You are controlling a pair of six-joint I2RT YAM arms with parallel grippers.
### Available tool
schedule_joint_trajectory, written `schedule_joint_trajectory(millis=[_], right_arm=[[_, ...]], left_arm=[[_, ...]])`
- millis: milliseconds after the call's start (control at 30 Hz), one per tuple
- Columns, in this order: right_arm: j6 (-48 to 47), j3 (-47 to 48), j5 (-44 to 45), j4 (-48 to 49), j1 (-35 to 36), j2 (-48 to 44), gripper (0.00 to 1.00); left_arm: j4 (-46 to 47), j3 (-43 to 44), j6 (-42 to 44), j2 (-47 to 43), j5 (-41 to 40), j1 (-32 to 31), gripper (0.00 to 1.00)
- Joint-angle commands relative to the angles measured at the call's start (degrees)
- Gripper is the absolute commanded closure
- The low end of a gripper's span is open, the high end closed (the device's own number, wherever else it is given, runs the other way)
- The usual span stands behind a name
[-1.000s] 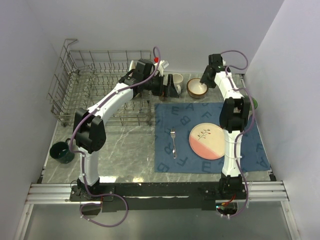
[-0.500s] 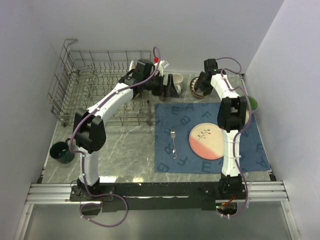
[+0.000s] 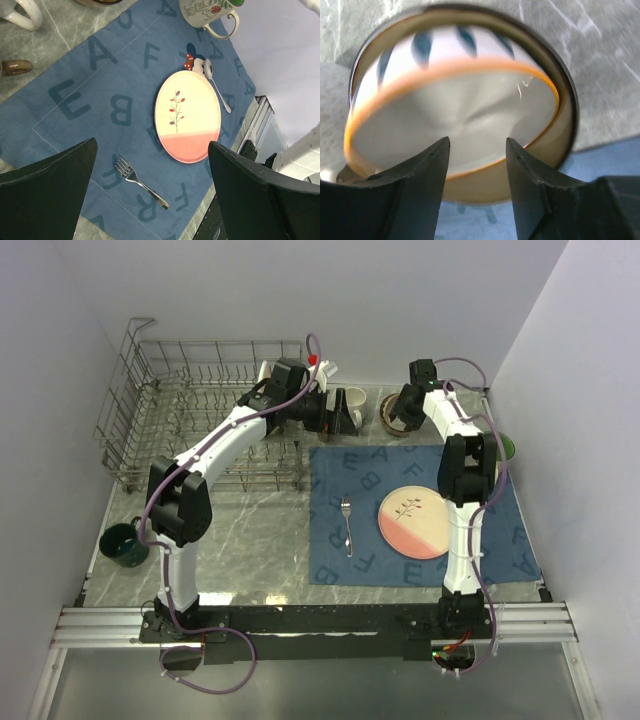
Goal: Load the mixed dishes into the dish rack
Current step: Grab a bowl with the left arm
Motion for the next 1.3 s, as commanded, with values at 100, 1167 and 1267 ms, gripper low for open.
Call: schedule_joint_trajectory(millis=[100,1167,1267], right_arm=[[1.8,-5.1,-0.1,6.3,-0.1,-10.8,0.46],[-2.9,2.5,-12.7,3.4,0.1,0.1,0.46],[-2.9,3.0,-12.1,3.1,0.1,0.3,0.53]], left_arm=[[1.1,-0.8,0.4,-3.0,-0.6,-0.1,0.01],[0.0,-0.4,0.5,-2.1,-0.7,-0.1,0.01],[0.1,-0.2,0.4,-1.7,-0.6,-0.1,0.01]])
